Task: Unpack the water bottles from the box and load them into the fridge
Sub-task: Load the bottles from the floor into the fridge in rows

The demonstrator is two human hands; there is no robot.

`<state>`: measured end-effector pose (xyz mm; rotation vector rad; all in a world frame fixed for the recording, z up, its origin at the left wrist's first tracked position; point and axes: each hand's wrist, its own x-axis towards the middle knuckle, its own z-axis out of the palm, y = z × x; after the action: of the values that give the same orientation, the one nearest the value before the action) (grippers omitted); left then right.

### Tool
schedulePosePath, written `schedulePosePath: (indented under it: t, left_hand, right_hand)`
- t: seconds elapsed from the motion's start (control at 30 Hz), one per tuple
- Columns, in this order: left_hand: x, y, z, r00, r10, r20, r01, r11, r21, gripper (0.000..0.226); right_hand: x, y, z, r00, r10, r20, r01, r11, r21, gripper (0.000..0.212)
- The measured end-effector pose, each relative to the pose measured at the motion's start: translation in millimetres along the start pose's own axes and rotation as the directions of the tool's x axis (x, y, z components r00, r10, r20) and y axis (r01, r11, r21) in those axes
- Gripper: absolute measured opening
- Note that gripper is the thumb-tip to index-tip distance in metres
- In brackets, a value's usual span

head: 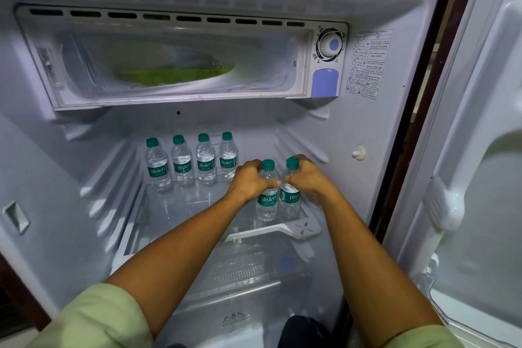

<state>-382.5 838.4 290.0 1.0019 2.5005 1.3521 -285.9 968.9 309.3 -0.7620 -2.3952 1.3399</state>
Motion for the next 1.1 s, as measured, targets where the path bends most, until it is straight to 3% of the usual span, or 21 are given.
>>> schedulePosePath:
  t: [0.27,0.47,0.73,0.83,1.1]
  left_hand:
    - [-1.3,-1.0,-0.1,0.999,0.032,0.007,-0.032,0.999,0.013,0.066]
    - [-0.9,-2.6,-4.1,0.999,0.037,0.004,-0.037,0.998,0.043,0.07]
    - [10.4,-13.3,-27.0,0.994,-0.052,-0.096,0.055,0.998,0.031,0.075]
    - [19.0,-18.4,-42.8,0.986,-0.062,-0.157,0.07,0.996,0.046,0.067]
    - [40.6,-30.7,-91.0,0.952,-0.043,-0.304,0.032,0.999,-0.041,0.048]
  right_hand:
    - [0.6,-0.6,0.0,1.0,0.014,0.008,-0.014,1.0,0.008,0.047]
    - [1.7,-4.8,-3.5,1.0,0.022,0.009,-0.023,0.999,0.032,0.085]
    - [11.3,-29.1,0.5,0.962,-0.161,-0.219,0.162,0.987,-0.015,0.075]
    - [15.6,-46.8,7.9,0.933,-0.218,-0.288,0.23,0.973,0.007,0.07]
    - [32.7,-87.9,34.7,0.916,-0.345,-0.204,0.34,0.939,-0.063,0.071]
